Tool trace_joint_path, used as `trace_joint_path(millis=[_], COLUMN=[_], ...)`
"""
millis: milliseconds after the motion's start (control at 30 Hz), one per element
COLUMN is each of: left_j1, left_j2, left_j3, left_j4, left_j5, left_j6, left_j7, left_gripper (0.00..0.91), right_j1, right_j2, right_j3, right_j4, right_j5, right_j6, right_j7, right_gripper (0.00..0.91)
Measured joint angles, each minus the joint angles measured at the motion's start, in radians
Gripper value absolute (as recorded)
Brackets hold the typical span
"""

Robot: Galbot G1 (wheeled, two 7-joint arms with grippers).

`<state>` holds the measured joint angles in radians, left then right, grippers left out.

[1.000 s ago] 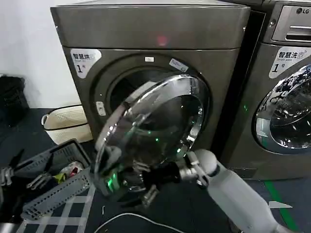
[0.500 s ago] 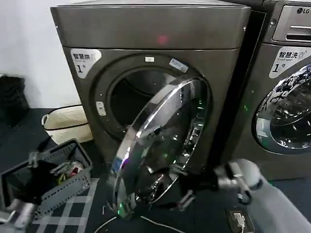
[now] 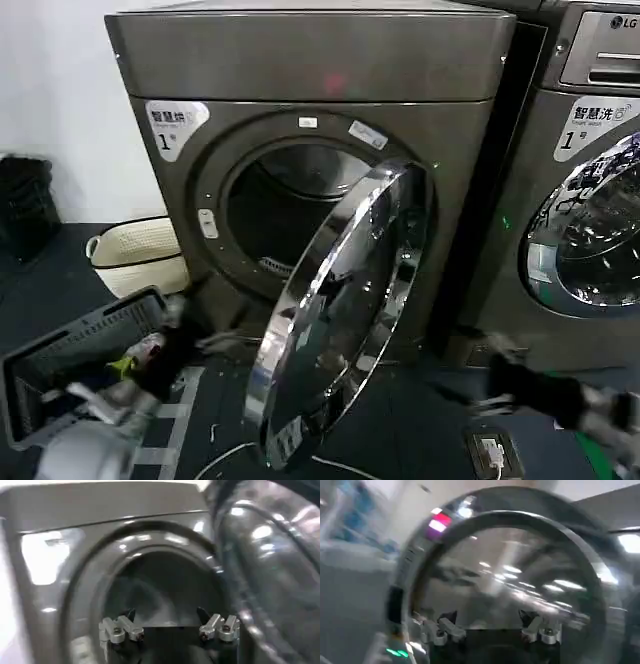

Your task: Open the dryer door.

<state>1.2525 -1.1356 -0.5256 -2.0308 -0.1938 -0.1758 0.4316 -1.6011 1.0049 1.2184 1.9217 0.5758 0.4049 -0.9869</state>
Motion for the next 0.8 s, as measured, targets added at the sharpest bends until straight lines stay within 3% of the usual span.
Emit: trace_joint_path(millis=[133, 233, 333, 433, 633, 800], left_j1=[-0.046, -0.084, -0.118, -0.152, -0.207, -0.263], left_j2=[-0.003, -0.006, -0.006, -0.009, -0.021, -0.041], left_j3=[0.106, 0.171, 0.221, 0.262, 0.331, 0.386], left_j4=[0.025, 0.045, 0.059, 0.078, 0.111, 0.145], left_j5=[0.003, -0.004, -0.011, -0.013, -0.017, -0.019], left_j6=[-0.006, -0.006, -0.006, -0.005, -0.006, -0.005], left_j7=[0.000, -0.003, -0.004, -0.005, -0.005, -0.005], left_gripper=[0.907, 0.907, 0.907, 0.907, 0.907, 0.907], right_j1=[-0.074, -0.096, -0.099, -0.094, -0.076, -0.071], right_j2=[0.079, 0.132, 0.165, 0.190, 0.232, 0.253], right_j3=[0.156, 0.263, 0.363, 0.464, 0.637, 0.728], right_j4=[-0.015, -0.027, -0.046, -0.078, -0.180, -0.258], right_j5=[-0.115, -0.219, -0.272, -0.322, -0.434, -0.487], right_j6=[-0.001, -0.085, -0.184, -0.232, -0.268, -0.256], right_j7=[0.214, 0.414, 0.604, 0.760, 0.975, 1.081], right_gripper=[0.907, 0.907, 0.907, 0.907, 0.907, 0.907])
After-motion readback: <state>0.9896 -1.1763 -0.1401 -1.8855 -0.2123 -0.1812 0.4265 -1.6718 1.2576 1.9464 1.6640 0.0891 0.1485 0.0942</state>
